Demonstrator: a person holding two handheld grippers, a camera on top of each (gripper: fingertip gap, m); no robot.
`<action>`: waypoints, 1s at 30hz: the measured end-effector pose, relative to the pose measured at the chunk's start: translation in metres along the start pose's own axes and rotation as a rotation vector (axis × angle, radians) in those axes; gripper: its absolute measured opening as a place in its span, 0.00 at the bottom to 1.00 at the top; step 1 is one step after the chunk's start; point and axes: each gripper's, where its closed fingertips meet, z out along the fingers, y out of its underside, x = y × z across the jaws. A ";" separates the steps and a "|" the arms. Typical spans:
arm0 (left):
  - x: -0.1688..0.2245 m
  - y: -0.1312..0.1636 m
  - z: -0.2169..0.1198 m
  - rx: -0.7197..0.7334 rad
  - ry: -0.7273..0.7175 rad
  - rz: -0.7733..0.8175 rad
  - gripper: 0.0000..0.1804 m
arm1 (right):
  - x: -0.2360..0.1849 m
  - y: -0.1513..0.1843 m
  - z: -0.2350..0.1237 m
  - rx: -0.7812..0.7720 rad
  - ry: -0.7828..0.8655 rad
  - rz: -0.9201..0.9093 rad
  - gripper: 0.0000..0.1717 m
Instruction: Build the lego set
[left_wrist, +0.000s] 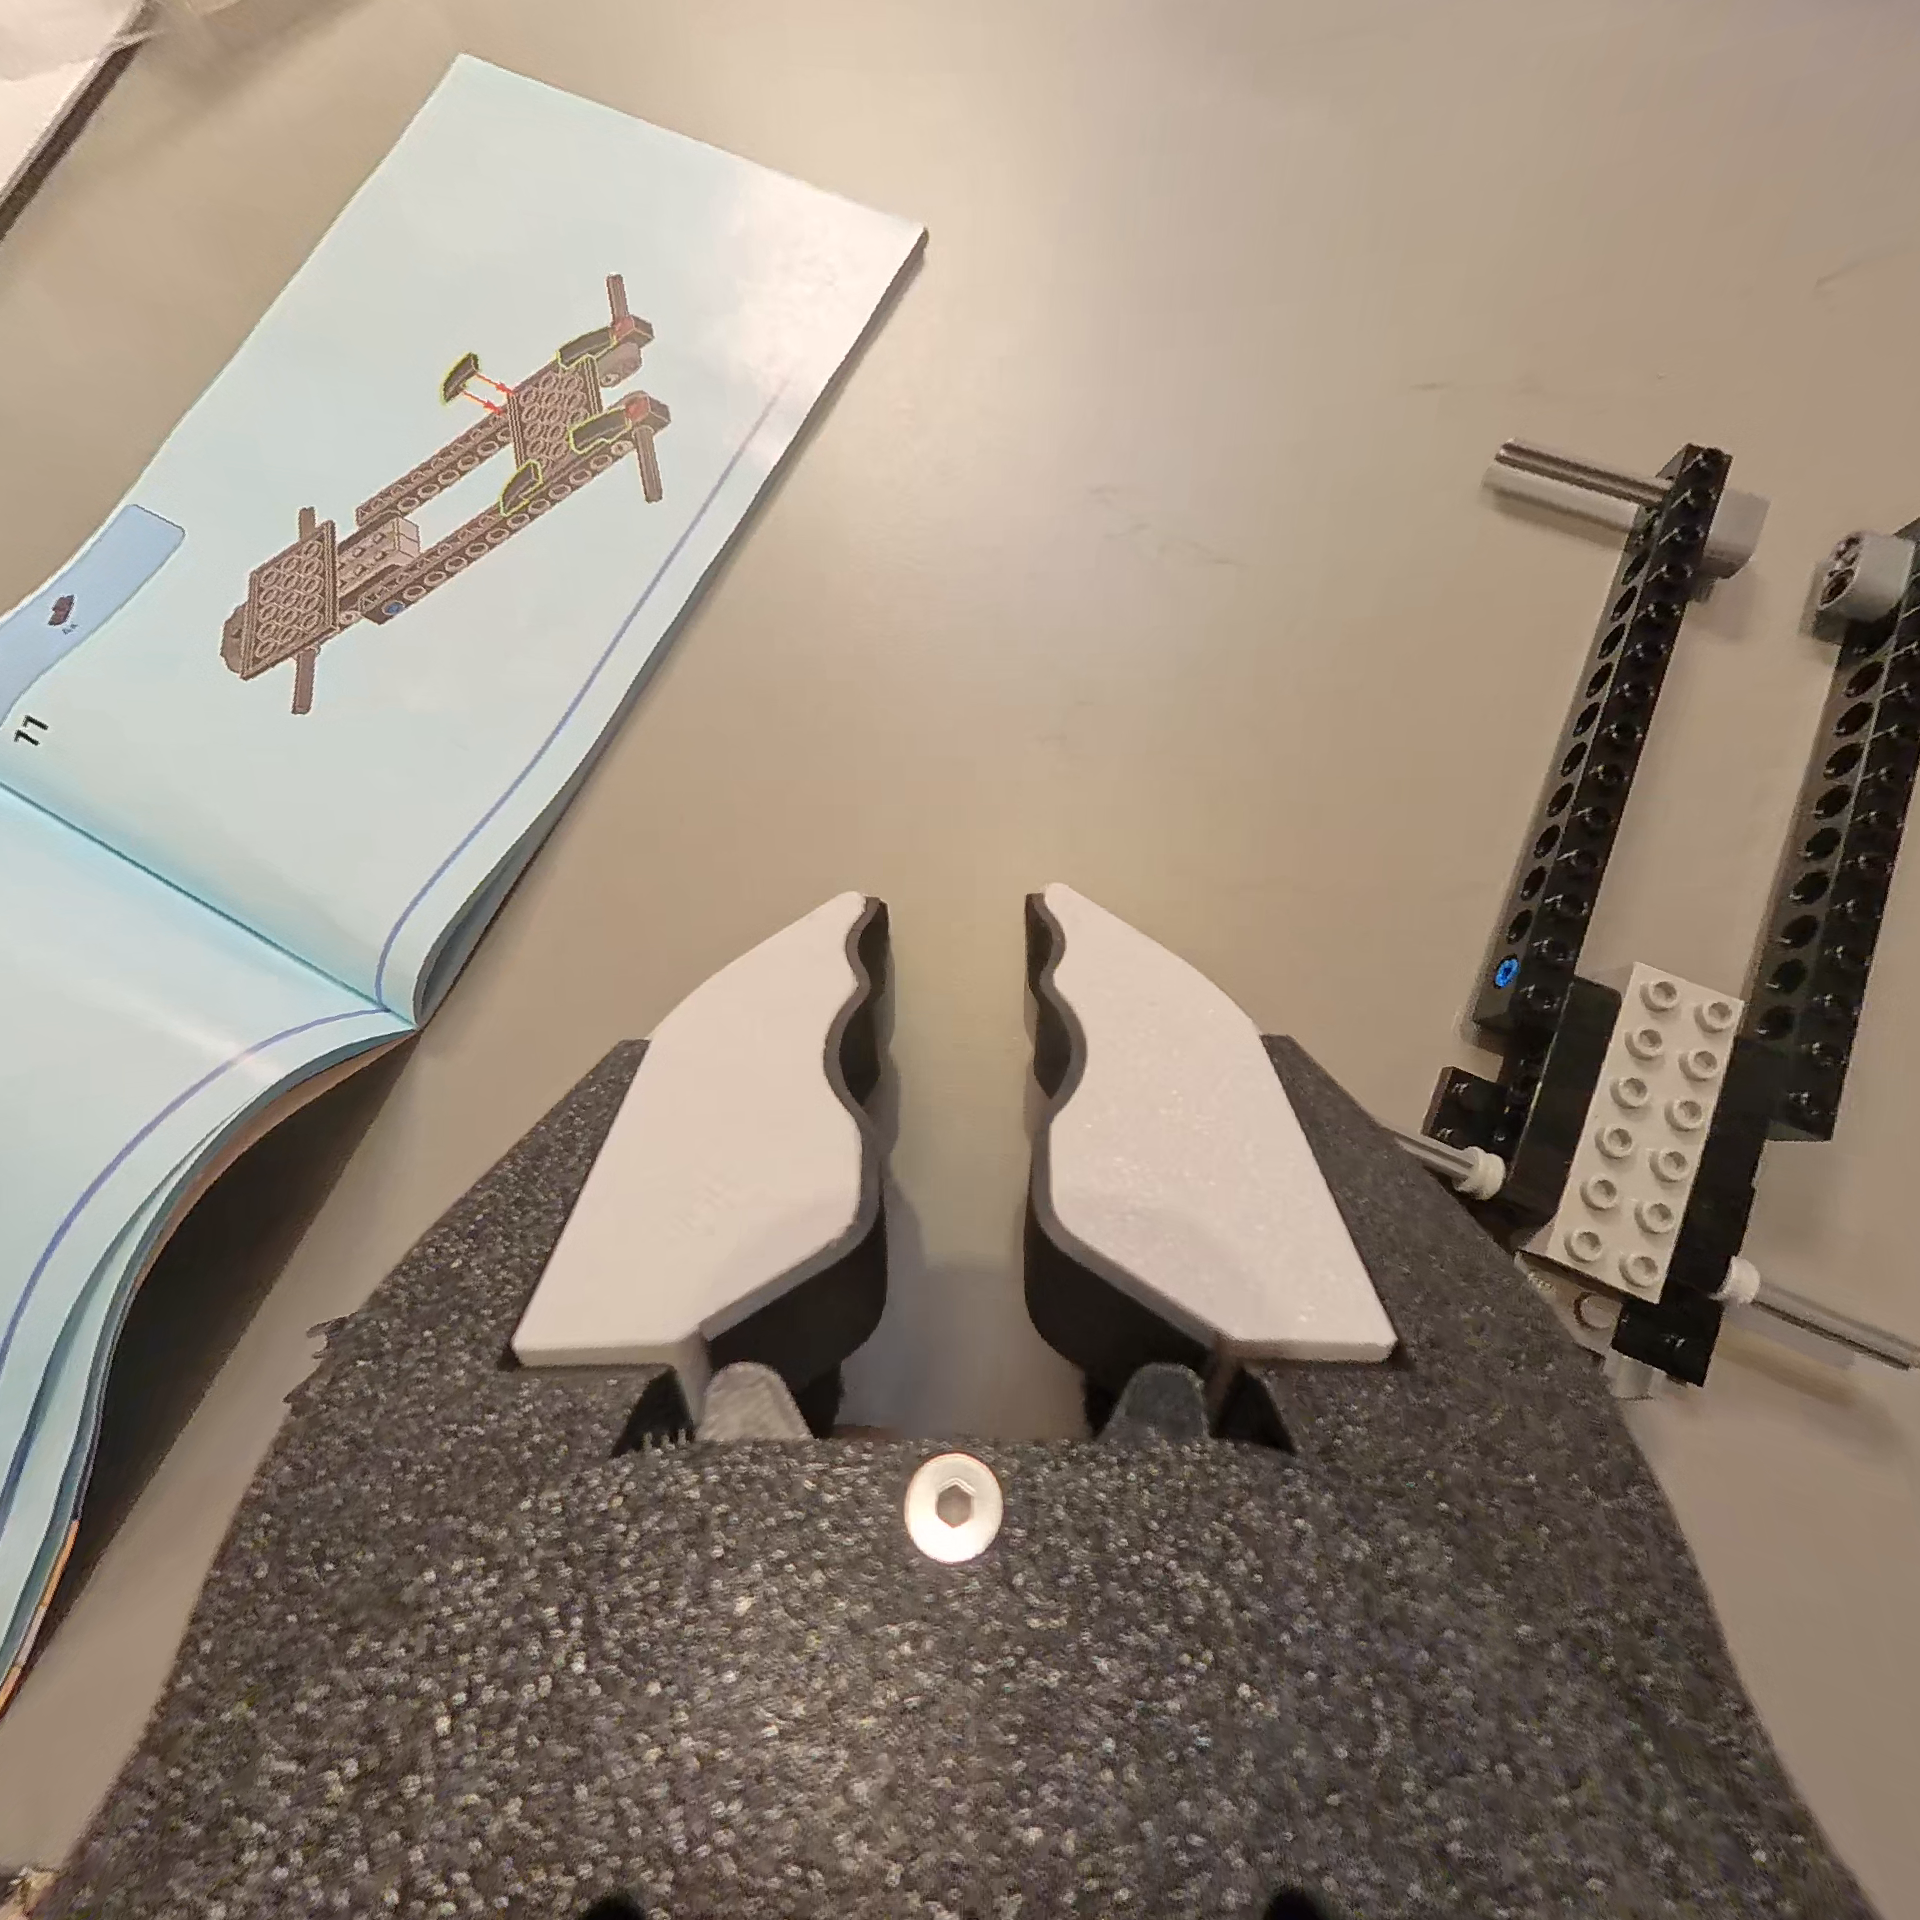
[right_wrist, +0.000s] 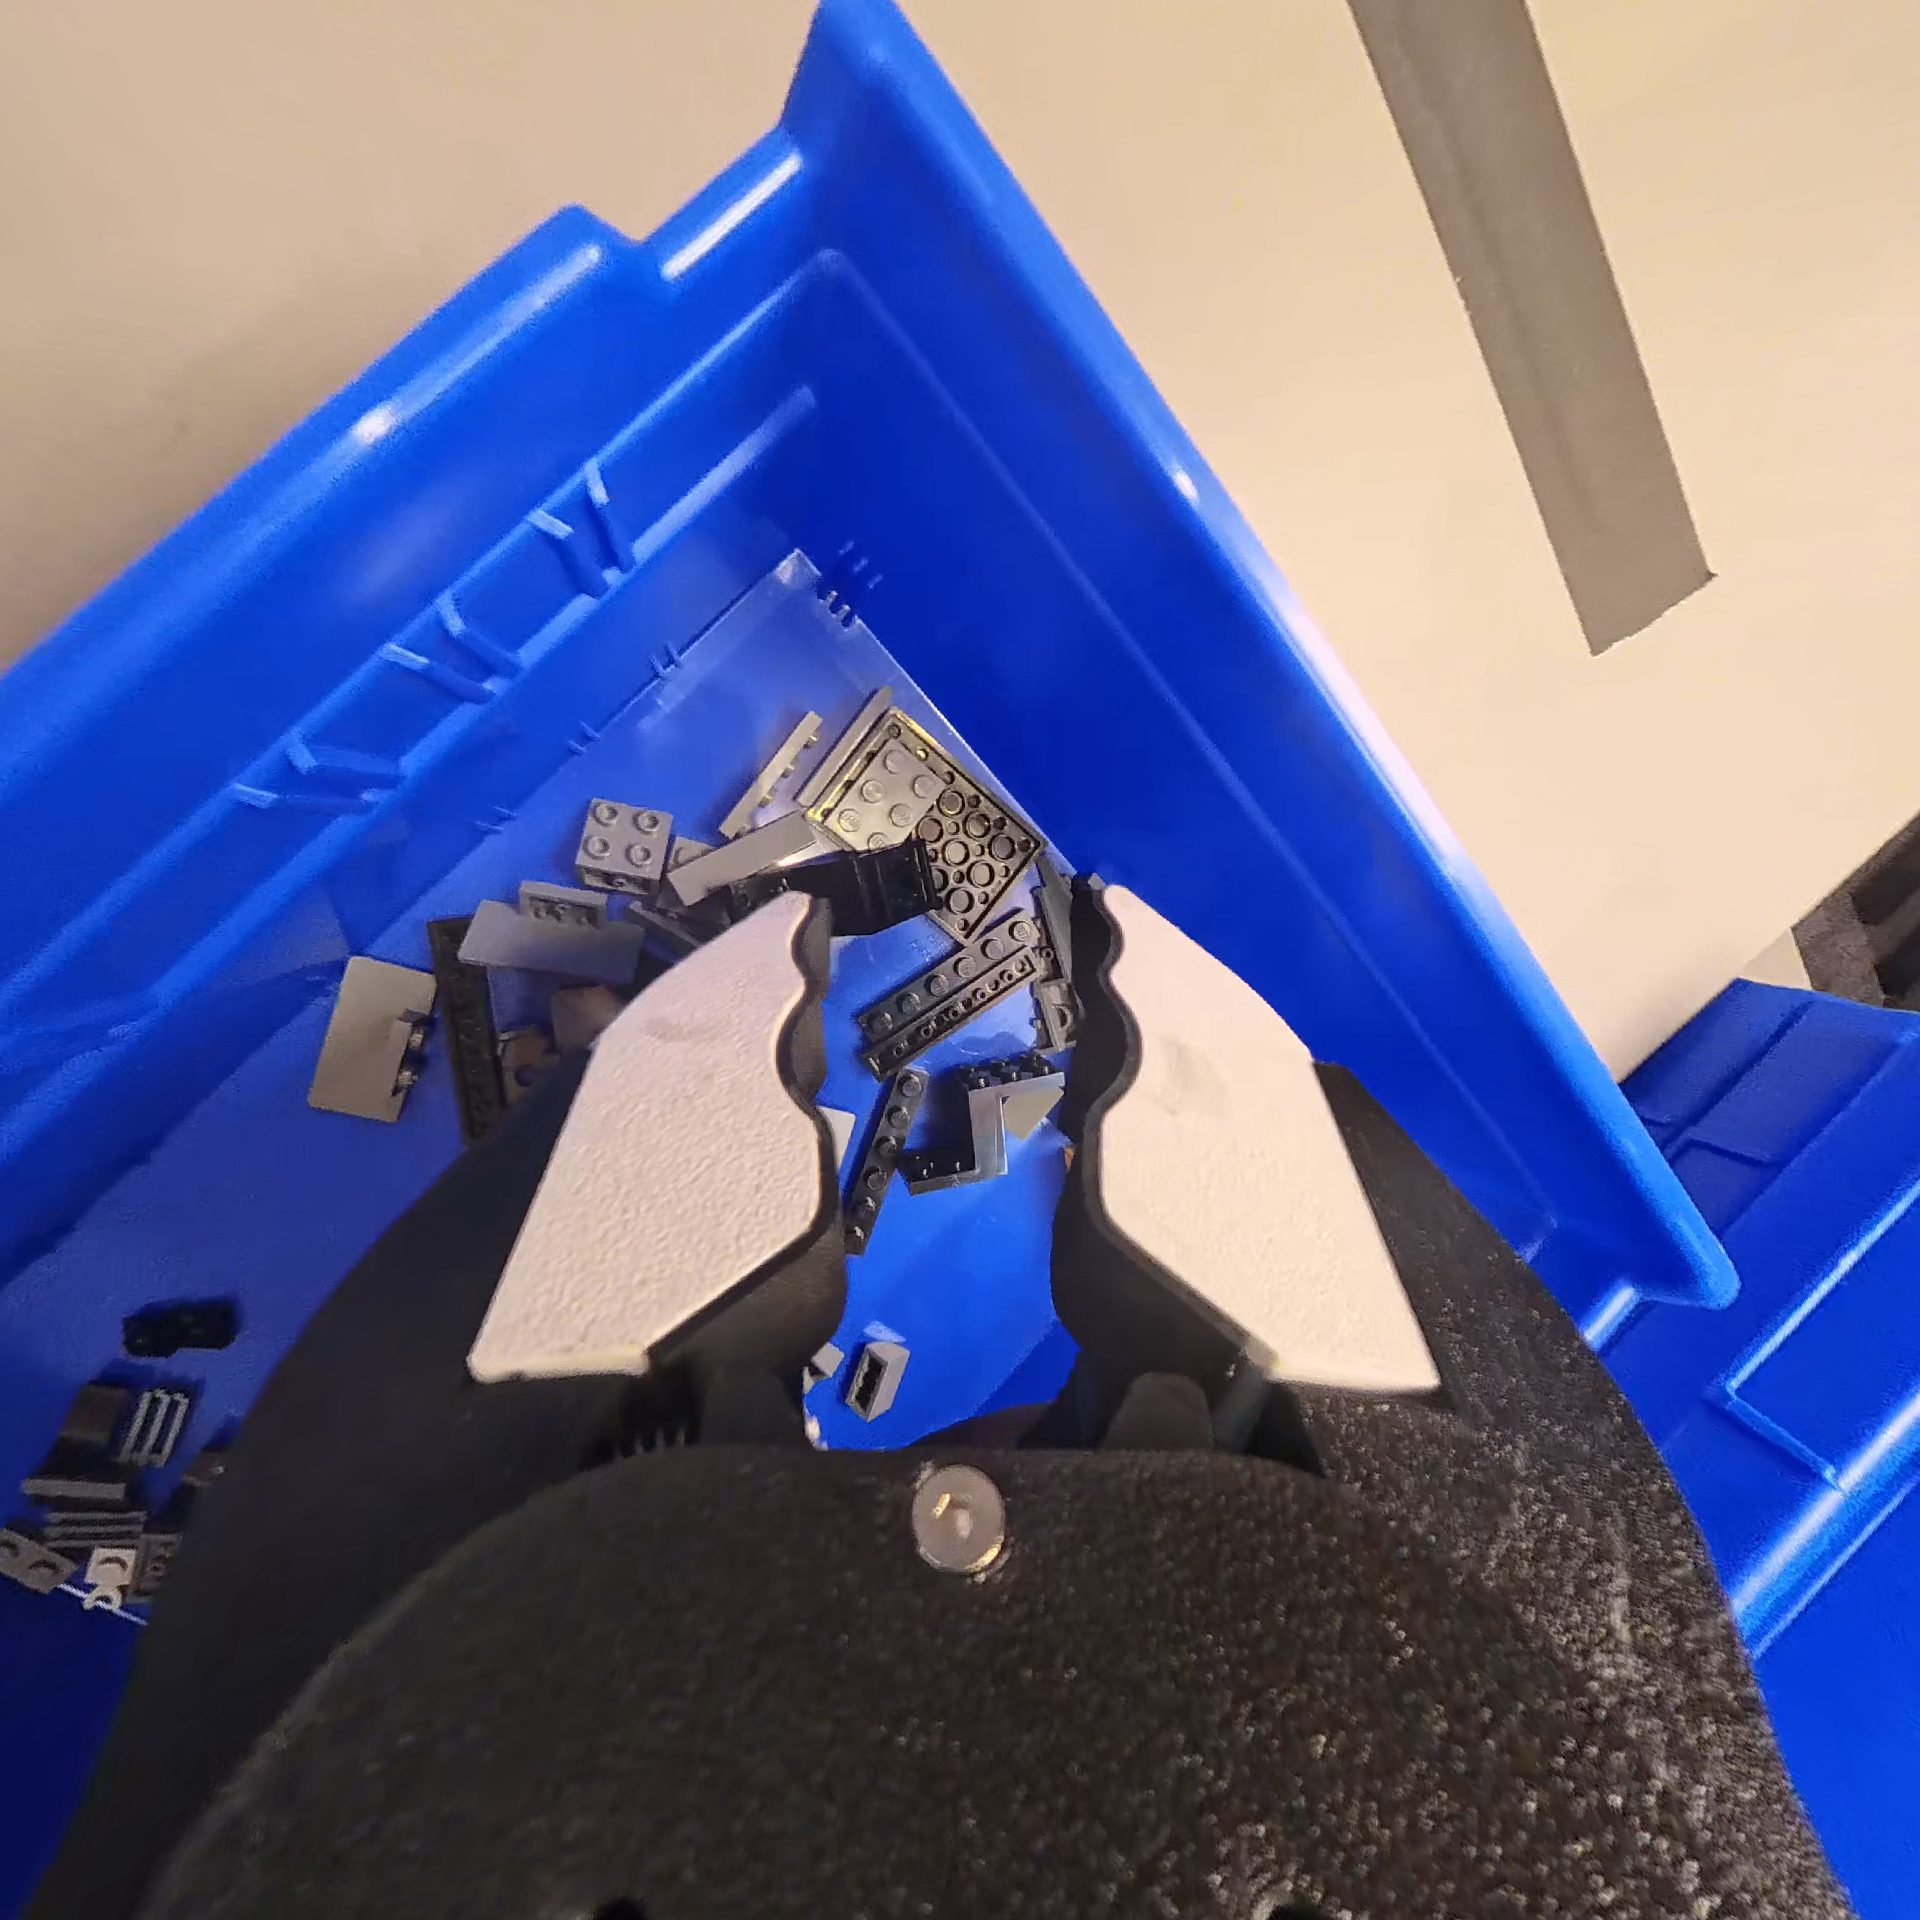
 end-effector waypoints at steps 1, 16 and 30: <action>0.000 0.000 0.000 0.001 -0.001 0.002 0.15 | -0.001 0.000 0.001 0.005 -0.013 -0.003 0.26; 0.009 0.005 -0.005 0.000 0.025 0.012 0.14 | -0.004 0.001 0.006 0.005 -0.058 0.000 0.27; 0.009 0.005 -0.005 0.000 0.029 0.009 0.14 | -0.055 -0.001 0.011 -0.004 -0.212 -0.103 0.28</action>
